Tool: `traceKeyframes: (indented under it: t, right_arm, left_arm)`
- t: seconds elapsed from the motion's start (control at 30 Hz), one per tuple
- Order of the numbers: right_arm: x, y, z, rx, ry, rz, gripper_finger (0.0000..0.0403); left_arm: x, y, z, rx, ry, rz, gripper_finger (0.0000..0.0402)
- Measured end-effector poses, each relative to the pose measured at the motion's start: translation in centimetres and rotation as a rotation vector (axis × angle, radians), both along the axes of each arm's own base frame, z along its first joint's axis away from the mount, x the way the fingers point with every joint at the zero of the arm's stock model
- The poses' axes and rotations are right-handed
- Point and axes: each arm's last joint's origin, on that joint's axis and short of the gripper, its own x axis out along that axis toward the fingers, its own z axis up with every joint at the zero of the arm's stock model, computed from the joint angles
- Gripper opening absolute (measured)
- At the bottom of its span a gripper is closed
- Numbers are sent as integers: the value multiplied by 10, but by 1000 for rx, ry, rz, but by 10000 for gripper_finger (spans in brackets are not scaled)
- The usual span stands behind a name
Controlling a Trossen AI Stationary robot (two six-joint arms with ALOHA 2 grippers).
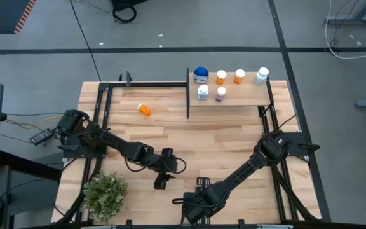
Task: Pick and place medicine bottles onto shelf by color
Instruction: Put the white blue pill bottle on the shelf
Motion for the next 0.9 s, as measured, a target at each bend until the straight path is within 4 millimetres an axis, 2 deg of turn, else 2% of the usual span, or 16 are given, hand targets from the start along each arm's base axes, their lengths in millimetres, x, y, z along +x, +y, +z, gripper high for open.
traceKeyframes:
  t: [0.17,0.27,0.4,0.5,0.6,0.73,0.83,0.9]
  right_arm:
    - [0,-12,7,-22,44,-20,182]
    - [-5,-24,23,-74,108,-43,182]
    - [-16,-47,57,-205,151,-97,182]
    - [-22,-65,94,-183,40,-142,182]
    - [-36,-92,132,-168,-42,-244,182]
    - [-57,-131,171,-112,-138,-399,183]
    - [-72,-161,186,-95,-165,-482,183]
    - [-78,-181,188,-103,-161,-525,183]
  left_arm:
    - [-1,-3,0,0,2,-10,172]
    - [-2,-5,0,2,6,-12,172]
    - [-6,-10,-2,12,24,-25,172]
    - [-10,-15,-4,24,51,-34,172]
    - [-14,-19,-5,45,69,-27,172]
    - [-17,-23,-6,60,68,-29,172]
    - [-18,-25,-6,60,68,-35,172]
    - [-18,-26,-6,61,70,-37,172]
